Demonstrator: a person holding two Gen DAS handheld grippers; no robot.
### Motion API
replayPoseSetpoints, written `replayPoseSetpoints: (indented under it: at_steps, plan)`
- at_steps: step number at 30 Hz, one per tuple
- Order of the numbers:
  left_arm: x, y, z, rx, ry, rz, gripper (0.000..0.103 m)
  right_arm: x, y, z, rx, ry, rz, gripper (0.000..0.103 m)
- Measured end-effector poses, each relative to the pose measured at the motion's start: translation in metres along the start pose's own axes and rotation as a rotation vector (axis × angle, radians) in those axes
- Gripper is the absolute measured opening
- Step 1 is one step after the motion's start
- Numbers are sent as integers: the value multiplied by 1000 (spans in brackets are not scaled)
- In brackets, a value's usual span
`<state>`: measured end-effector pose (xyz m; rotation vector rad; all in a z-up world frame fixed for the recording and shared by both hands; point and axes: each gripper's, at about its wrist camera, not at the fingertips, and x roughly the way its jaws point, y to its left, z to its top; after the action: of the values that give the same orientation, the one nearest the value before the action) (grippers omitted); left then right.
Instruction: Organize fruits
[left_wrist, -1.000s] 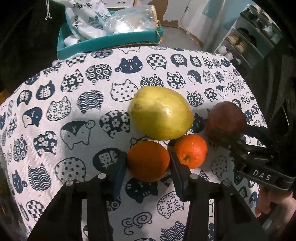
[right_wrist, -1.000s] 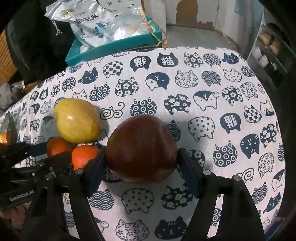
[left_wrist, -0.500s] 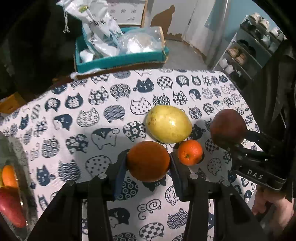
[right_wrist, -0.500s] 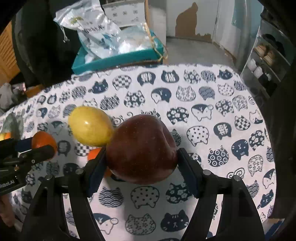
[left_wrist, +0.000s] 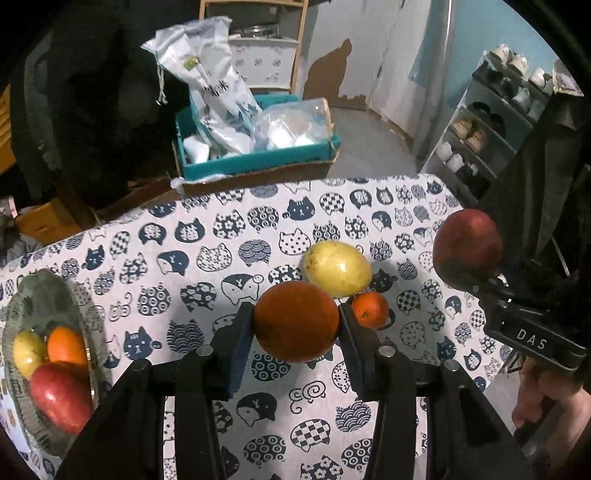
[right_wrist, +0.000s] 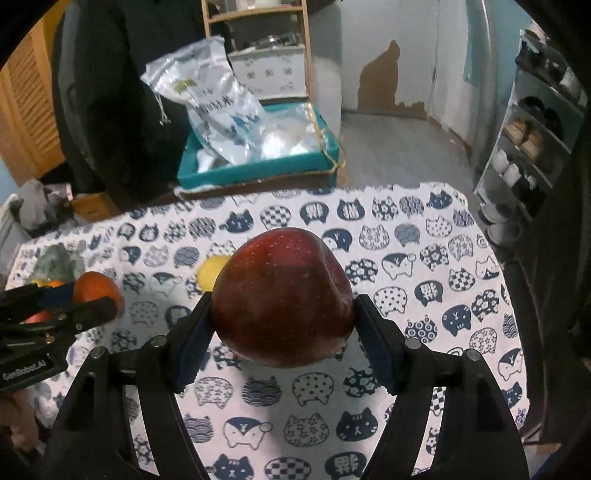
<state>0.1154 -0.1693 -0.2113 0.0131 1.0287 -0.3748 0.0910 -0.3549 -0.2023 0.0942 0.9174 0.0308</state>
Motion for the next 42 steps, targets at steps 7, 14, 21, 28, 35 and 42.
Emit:
replayPoseSetpoints:
  at_steps: [7,14,21,28,35,42]
  plan:
    - [-37,7,3,-18,-66,8,46,-32,13,9,-24,-73,20,74]
    - [-66,12,4,-20,-118,18,46,-61,26,16,-39,-142,47,74]
    - [-96,20,6,-30,-171,29,46,-87,39,23,-59,-197,68,74]
    - [-127,33,2,-41,-222,59,46,-109,54,30,-81,-242,94,74]
    - [-153,54,-1,-66,-271,109,46,-124,75,38,-104,-271,119,74]
    - [-175,80,-7,-109,-311,148,46,-126,100,44,-135,-279,147,74]
